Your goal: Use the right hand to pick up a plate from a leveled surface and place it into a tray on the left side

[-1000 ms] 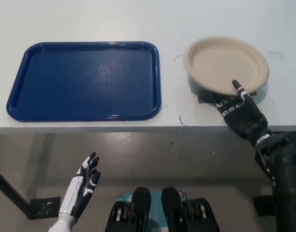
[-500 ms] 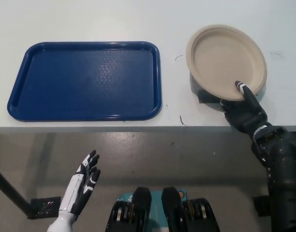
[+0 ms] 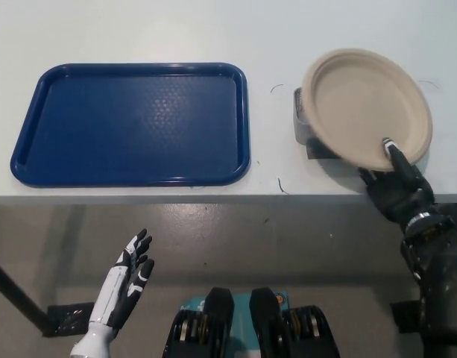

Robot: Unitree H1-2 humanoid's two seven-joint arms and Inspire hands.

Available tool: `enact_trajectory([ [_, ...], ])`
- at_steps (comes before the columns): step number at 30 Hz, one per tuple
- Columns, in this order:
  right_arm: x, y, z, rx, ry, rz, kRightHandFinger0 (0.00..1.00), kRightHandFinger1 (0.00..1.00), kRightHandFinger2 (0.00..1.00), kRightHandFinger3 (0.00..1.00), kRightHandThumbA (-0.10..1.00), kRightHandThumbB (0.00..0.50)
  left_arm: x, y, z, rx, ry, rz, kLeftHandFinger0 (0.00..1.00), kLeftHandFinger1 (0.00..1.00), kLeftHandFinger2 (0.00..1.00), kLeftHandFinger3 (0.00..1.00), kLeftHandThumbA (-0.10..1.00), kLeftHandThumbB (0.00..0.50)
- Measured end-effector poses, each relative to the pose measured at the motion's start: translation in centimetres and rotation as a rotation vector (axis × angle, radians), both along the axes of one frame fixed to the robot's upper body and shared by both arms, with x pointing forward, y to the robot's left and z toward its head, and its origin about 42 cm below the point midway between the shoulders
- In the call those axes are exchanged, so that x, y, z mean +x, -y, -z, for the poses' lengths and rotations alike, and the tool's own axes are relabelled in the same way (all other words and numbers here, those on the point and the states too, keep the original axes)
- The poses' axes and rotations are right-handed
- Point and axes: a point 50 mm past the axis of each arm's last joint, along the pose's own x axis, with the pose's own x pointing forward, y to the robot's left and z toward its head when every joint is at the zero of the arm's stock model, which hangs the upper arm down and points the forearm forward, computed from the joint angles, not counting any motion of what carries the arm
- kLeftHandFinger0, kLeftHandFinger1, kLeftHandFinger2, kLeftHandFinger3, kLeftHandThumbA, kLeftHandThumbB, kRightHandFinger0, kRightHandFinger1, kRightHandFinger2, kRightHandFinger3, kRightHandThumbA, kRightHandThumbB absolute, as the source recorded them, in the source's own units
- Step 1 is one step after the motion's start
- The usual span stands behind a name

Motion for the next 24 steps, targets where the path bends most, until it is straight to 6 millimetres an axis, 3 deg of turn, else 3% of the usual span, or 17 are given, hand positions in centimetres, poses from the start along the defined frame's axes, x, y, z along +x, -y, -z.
enact_trajectory([
  [4, -1.7, 0.1, -2.2, -0.039, 0.079, 0.014, 0.00, 0.34, 0.70, 1.00, -0.10, 0.025, 0.0, 0.0, 0.1, 0.000, -0.004, 0.000, 1.00, 1.00, 1.00, 1.00, 0.92, 0.197],
  [7, -3.0, -0.1, -4.2, -0.068, 0.143, 0.023, 0.00, 0.34, 0.71, 1.00, -0.10, 0.040, 0.0, 0.0, 0.1, 0.001, -0.005, 0.000, 1.00, 1.00, 1.00, 1.00, 0.92, 0.204],
  [12, -4.7, -0.9, -7.6, -0.116, 0.248, 0.010, 0.00, 0.31, 0.63, 0.96, -0.10, 0.029, 0.1, 0.0, 0.1, 0.001, -0.004, 0.001, 1.00, 1.00, 1.00, 1.00, 0.94, 0.210],
  [14, -5.4, -1.9, -9.9, -0.162, 0.325, -0.028, 0.00, 0.31, 0.63, 0.96, -0.10, 0.025, 0.3, -0.1, -0.1, 0.007, 0.002, 0.004, 1.00, 1.00, 1.00, 1.00, 0.94, 0.212],
  [19, -4.5, -4.5, -13.0, -0.200, 0.392, -0.110, 0.00, 0.30, 0.63, 1.00, -0.10, 0.026, 0.7, 0.0, -0.4, 0.013, 0.013, 0.010, 1.00, 1.00, 1.00, 1.00, 0.93, 0.215],
  [21, -3.5, -5.7, -13.4, -0.209, 0.377, -0.146, 0.00, 0.30, 0.62, 1.00, -0.10, 0.022, 0.8, 0.0, -0.5, 0.014, 0.014, 0.012, 1.00, 1.00, 1.00, 1.00, 0.93, 0.213],
  [22, -2.8, -6.3, -13.3, -0.216, 0.360, -0.165, 0.01, 0.36, 0.68, 1.00, -0.10, 0.029, 0.8, 0.1, -0.5, 0.014, 0.015, 0.013, 1.00, 1.00, 1.00, 1.00, 0.93, 0.212],
  [23, -2.2, -6.8, -13.3, -0.222, 0.346, -0.180, 0.00, 0.32, 0.63, 1.00, -0.10, 0.051, 0.9, 0.1, -0.5, 0.015, 0.016, 0.014, 1.00, 1.00, 1.00, 1.00, 0.93, 0.213],
  [24, -1.7, -7.3, -13.2, -0.228, 0.333, -0.192, 0.00, 0.31, 0.64, 1.00, -0.10, 0.073, 0.9, 0.1, -0.6, 0.015, 0.017, 0.015, 1.00, 1.00, 1.00, 1.00, 0.93, 0.211],
])
